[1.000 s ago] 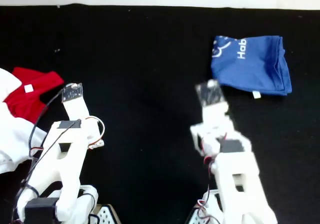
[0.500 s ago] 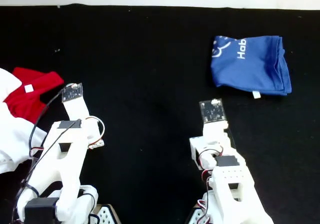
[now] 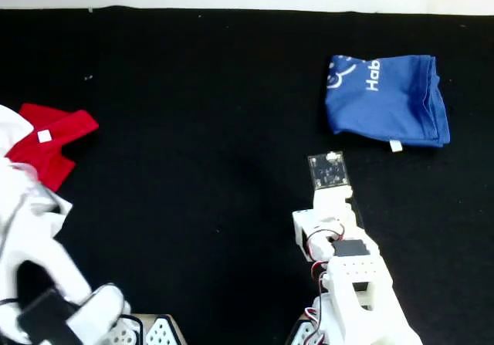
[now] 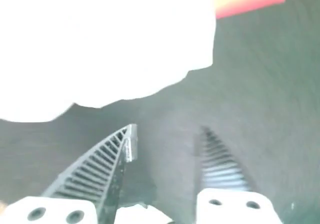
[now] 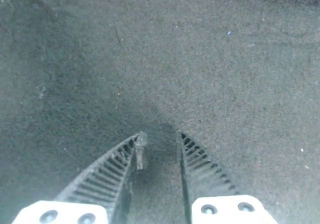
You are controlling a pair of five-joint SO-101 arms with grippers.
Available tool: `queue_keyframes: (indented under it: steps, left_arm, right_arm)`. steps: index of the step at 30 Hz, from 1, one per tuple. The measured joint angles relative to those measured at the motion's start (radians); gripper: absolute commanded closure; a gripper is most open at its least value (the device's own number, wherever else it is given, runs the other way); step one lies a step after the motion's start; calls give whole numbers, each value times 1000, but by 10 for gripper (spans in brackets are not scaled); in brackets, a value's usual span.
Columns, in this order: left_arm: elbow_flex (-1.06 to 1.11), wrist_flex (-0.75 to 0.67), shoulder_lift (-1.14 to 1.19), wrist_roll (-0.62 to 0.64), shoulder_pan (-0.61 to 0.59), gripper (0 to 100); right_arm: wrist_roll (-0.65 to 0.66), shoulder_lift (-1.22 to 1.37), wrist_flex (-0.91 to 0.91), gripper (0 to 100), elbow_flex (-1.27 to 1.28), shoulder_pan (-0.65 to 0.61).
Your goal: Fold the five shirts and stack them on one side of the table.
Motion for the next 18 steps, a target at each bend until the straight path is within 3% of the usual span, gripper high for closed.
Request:
queue_keyframes:
  steps: [6,10,15,18]
  left_arm:
    - [-215,8,198,-97,-166,755]
    - [-272,3,328,-106,-175,755]
    - [-285,-103,485,-106,-175,756]
    - [-288,-133,543,-106,-173,851]
  right_arm:
    - [0,0,0,900,0,0]
    - [0,0,0,900,0,0]
    - [0,0,0,900,0,0]
    - [0,0,0,900,0,0]
